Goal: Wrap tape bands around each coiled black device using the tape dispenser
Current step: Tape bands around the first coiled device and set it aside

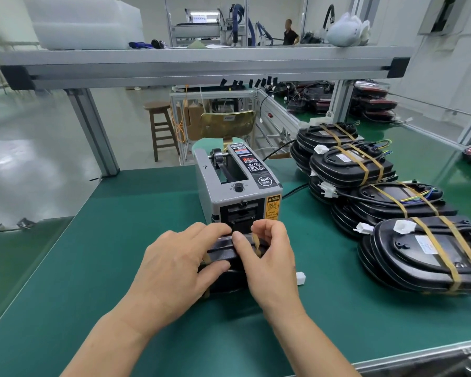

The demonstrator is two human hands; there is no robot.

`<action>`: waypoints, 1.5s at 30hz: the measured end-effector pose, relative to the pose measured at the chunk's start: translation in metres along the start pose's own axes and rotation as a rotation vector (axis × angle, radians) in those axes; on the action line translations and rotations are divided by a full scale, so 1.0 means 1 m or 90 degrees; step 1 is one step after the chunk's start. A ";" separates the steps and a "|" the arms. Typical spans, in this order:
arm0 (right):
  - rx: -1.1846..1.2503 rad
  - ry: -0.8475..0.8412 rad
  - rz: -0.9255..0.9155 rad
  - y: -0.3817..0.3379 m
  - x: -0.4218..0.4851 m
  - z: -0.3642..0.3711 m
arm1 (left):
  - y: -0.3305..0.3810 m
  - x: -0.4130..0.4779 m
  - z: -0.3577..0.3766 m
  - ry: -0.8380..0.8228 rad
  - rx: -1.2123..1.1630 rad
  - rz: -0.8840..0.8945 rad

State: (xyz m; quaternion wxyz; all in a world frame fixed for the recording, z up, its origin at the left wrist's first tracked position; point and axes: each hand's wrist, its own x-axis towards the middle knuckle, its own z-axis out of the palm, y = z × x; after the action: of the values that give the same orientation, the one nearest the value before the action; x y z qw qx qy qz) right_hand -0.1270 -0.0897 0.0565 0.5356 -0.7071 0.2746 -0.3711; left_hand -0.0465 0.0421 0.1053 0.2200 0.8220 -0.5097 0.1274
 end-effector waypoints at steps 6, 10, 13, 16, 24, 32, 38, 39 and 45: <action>0.021 -0.017 -0.026 0.004 -0.002 -0.003 | 0.012 0.018 0.001 -0.067 0.033 0.027; 0.268 -0.076 0.109 0.018 0.007 -0.025 | 0.014 0.022 0.007 -0.105 0.083 0.029; 0.270 -0.272 0.111 0.034 0.017 -0.050 | 0.010 0.022 0.007 -0.107 0.098 0.065; 0.069 -0.422 0.068 0.040 0.021 -0.061 | 0.007 0.020 0.013 -0.044 0.159 0.121; -0.468 -0.335 -0.160 0.014 0.046 -0.068 | -0.001 0.006 0.005 0.060 0.044 0.088; 0.104 -0.407 -0.020 0.023 0.029 -0.050 | 0.002 -0.003 0.020 0.232 -0.181 0.099; 0.109 -0.320 -0.100 0.016 0.026 -0.043 | 0.000 -0.011 0.019 0.211 -0.317 0.060; 0.095 -0.316 -0.114 0.015 0.026 -0.042 | 0.000 -0.011 0.017 0.212 -0.317 0.068; -0.059 -0.305 -0.215 0.008 0.024 -0.035 | 0.003 -0.006 0.008 0.216 -0.292 0.048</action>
State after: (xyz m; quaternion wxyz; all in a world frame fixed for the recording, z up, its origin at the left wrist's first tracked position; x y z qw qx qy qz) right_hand -0.1419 -0.1301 0.0601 0.4828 -0.8342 0.0353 -0.2643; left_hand -0.0516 0.0421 0.0966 0.4774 0.6983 -0.5112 0.1523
